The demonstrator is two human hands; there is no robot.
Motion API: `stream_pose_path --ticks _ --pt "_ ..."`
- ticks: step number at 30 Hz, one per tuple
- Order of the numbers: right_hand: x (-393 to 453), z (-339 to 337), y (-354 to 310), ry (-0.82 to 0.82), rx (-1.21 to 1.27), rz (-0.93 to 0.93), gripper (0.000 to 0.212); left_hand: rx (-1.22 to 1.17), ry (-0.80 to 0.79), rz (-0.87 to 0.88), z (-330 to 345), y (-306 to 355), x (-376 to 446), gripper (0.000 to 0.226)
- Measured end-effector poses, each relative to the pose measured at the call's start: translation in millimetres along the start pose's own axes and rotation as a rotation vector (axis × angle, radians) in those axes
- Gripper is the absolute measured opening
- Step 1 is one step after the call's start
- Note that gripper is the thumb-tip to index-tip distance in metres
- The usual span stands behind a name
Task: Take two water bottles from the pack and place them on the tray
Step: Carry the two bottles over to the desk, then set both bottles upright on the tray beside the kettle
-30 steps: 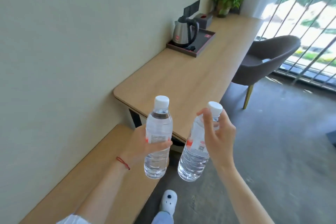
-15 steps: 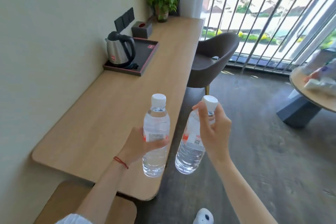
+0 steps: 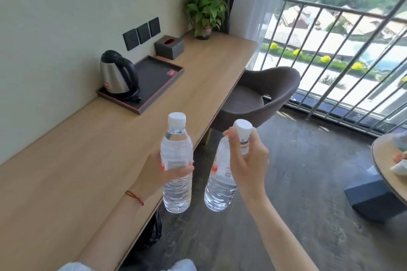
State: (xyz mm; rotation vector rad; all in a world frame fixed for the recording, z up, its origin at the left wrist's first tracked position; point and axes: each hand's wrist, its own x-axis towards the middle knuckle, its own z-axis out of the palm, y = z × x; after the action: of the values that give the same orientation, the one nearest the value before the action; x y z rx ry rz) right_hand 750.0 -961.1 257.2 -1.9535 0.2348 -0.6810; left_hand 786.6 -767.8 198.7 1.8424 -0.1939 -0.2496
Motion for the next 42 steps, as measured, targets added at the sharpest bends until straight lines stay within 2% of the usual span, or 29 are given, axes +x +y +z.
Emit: stream_pose_path --ticks 4,7,11,19,22,25,28,34,36,39,42 --pt "63 -1 31 -0.032 0.027 0.016 0.044 -0.019 0.080 0.010 25 7 51 0.043" --pt "112 9 55 -0.079 0.076 0.003 0.035 -0.033 0.109 0.009 38 7 98 0.050" --pt "179 36 83 -0.103 0.086 -0.029 0.044 -0.070 0.169 -0.019 47 2 167 0.056" --pt "292 94 107 -0.238 0.096 -0.073 0.036 -0.135 0.259 -0.105 42 6 272 0.056" --pt "328 123 117 -0.313 0.088 -0.102 0.032 -0.146 0.344 -0.140 38 5 299 0.052" --pt "359 156 128 -0.415 0.122 -0.125 0.042 -0.204 0.484 -0.203 33 -2 321 0.046" --pt "388 194 139 -0.542 0.162 -0.162 0.038 -0.222 0.614 -0.259 28 -10 341 0.052" --pt "444 264 159 -0.891 0.326 -0.199 0.055 -0.335 0.824 -0.384 23 -14 388 0.056" --pt "459 285 163 -0.999 0.332 -0.224 0.045 -0.382 0.894 -0.412 22 -17 405 0.050" --pt "472 318 171 -1.136 0.324 -0.284 0.010 -0.437 0.986 -0.461 17 -25 427 0.048" --pt "482 351 185 -1.245 0.299 -0.324 0.004 -0.444 1.029 -0.491 11 -35 445 0.052"
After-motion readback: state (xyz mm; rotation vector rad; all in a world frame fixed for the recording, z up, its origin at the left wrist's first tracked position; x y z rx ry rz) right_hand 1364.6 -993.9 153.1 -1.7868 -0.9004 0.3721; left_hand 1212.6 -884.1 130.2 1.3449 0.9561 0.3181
